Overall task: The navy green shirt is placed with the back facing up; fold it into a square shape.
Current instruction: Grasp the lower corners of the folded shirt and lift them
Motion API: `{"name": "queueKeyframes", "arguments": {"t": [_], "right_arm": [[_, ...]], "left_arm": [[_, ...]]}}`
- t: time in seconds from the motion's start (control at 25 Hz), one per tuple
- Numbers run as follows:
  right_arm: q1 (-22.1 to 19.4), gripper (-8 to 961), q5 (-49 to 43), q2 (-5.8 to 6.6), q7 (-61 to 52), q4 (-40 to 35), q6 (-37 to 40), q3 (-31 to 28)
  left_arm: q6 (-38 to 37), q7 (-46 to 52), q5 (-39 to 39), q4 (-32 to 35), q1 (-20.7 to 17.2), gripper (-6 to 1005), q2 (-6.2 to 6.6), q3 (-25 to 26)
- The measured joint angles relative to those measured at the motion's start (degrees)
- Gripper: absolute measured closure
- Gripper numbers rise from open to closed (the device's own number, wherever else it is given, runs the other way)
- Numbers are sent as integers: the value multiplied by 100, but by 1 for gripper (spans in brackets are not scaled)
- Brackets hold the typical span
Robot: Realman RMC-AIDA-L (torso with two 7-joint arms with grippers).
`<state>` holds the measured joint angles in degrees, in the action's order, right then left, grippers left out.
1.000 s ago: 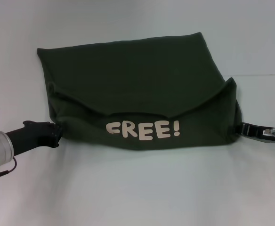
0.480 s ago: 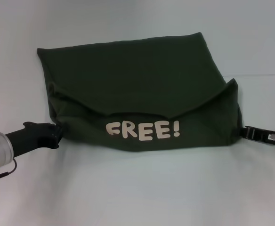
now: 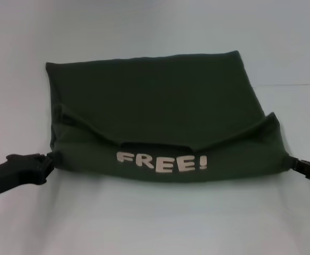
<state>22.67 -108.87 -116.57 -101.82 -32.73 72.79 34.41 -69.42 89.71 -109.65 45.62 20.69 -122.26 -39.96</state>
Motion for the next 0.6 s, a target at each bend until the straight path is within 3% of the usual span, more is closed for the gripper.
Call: {"name": "queueKeyframes", "arguments": {"t": [0.32,0.6], "right_arm": [[-441,907,-2,1,305,-6,697,-273],[-875,901,-24,11,643,-74,1548,-483]], "left_arm": [[-872,79,-9,9,-223,998,89,394],[-1678,285,-19,9,-426,997,254,457]]}}
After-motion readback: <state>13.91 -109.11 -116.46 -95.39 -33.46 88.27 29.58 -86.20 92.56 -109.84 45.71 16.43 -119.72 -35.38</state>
